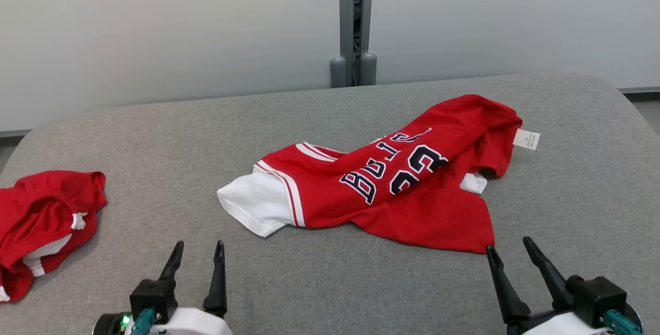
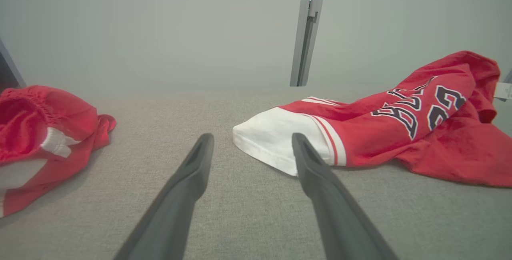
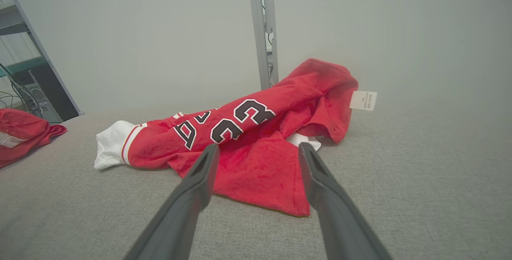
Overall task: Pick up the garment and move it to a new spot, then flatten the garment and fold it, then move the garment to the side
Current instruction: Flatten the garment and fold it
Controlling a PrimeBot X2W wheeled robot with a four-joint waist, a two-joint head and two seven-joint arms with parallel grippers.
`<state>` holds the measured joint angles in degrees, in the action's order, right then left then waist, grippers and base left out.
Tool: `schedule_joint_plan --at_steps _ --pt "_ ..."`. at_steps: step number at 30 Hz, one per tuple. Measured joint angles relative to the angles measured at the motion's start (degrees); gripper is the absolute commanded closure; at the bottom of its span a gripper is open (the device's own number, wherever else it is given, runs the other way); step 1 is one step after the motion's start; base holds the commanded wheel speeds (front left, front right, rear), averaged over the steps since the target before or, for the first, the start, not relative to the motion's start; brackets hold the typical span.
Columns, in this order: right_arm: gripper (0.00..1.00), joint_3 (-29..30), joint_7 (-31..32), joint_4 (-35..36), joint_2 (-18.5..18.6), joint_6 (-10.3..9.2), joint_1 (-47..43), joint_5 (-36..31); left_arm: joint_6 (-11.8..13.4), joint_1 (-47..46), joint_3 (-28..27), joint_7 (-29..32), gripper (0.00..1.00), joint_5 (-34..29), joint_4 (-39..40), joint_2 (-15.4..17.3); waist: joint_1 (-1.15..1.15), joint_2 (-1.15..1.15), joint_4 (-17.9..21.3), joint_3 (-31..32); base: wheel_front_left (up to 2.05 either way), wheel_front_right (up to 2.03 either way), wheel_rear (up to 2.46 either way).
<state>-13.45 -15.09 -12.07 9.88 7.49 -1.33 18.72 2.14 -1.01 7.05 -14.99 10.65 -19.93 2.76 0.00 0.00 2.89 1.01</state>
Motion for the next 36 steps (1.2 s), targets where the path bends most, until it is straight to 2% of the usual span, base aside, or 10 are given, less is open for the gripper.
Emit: schedule_joint_plan --at_steps 9,18,29,35,36 --pt "0.00 -1.2 0.0 -0.8 0.7 0.00 3.1 1.0 -1.4 -13.4 -1.4 0.0 0.00 -0.5 -14.0 0.8 0.00 0.00 0.2 -3.8 0.00 0.00 0.00" --pt "0.00 -1.9 0.0 -0.6 1.2 0.00 6.5 1.7 -2.6 -27.0 -0.3 0.0 0.00 -2.1 -29.1 2.5 0.00 0.00 1.0 -9.6 0.00 0.00 0.00" --pt "0.00 -2.2 0.0 -0.3 1.5 0.00 9.3 2.0 -4.7 -36.2 1.2 0.3 0.00 -2.2 -40.4 3.4 0.00 0.00 2.7 -14.1 0.00 0.00 0.00" --pt "0.00 -2.4 0.0 -0.1 1.8 0.00 10.6 2.1 -4.9 -40.0 2.3 0.2 0.00 -2.5 -45.8 3.5 0.00 0.00 3.7 -16.2 0.00 0.00 0.00" --pt "0.00 -2.5 0.0 -0.1 1.8 0.00 10.7 2.1 -5.1 -40.4 2.5 0.2 0.27 -2.5 -46.5 3.5 0.00 0.00 3.9 -16.5 0.00 0.00 0.00"
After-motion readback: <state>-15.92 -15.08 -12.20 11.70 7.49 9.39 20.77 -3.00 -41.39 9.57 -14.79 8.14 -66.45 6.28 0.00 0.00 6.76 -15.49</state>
